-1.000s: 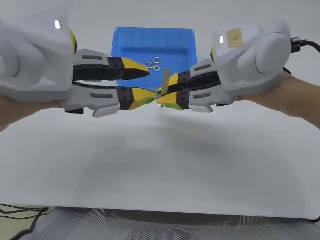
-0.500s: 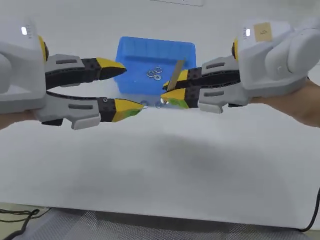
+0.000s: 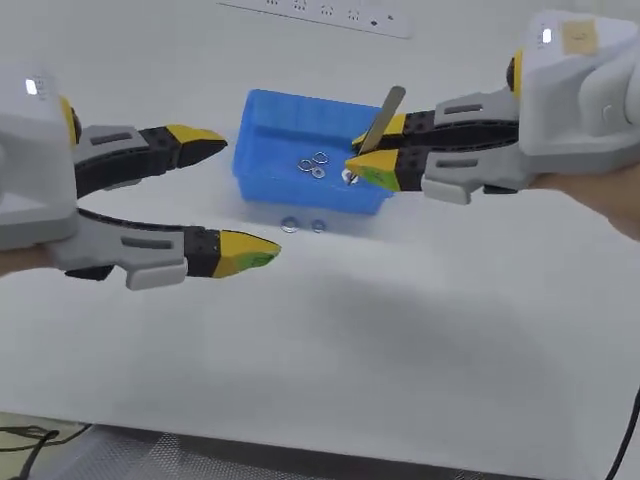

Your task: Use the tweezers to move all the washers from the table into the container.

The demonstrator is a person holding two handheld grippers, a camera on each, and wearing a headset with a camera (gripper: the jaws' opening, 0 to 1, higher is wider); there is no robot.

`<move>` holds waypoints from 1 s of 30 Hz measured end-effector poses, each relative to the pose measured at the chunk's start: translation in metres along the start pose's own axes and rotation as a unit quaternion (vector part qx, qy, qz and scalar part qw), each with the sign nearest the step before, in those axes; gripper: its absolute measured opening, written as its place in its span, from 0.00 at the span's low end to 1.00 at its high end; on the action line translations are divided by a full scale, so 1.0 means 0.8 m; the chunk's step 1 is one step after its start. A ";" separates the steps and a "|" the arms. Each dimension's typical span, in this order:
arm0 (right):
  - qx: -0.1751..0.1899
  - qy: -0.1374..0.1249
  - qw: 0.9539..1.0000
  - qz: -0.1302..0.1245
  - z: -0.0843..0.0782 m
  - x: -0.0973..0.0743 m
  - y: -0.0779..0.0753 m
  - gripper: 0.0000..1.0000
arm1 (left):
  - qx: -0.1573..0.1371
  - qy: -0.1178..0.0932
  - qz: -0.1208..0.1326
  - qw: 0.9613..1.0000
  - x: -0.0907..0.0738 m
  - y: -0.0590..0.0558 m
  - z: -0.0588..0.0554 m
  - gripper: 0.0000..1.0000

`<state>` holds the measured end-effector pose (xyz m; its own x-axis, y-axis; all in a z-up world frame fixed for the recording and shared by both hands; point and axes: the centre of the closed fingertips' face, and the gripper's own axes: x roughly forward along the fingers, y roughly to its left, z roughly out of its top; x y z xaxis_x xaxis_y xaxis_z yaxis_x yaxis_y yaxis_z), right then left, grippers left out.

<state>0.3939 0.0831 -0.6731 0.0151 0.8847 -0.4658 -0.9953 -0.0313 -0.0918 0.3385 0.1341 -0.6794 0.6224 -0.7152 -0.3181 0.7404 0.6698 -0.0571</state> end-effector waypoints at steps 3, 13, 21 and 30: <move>-0.002 0.003 1.000 -0.010 -0.004 0.002 -0.022 0.09 | 0.002 0.005 -0.003 1.000 -0.002 0.000 -0.003 0.79; 0.008 0.014 1.000 -0.019 -0.030 0.030 -0.060 0.09 | -0.010 0.005 0.001 1.000 -0.007 0.008 -0.003 0.97; 0.004 0.031 1.000 0.000 -0.054 0.055 -0.060 0.09 | -0.008 0.012 0.002 1.000 -0.008 0.010 -0.010 1.00; 0.002 0.058 0.998 0.009 -0.091 0.078 -0.070 0.09 | -0.011 0.018 0.017 1.000 -0.011 0.023 -0.014 1.00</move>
<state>0.4580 0.1062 -0.7615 0.0079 0.8246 -0.5657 -0.9958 -0.0449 -0.0793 0.3438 0.1551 -0.6884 0.6376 -0.6844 -0.3538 0.7128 0.6983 -0.0662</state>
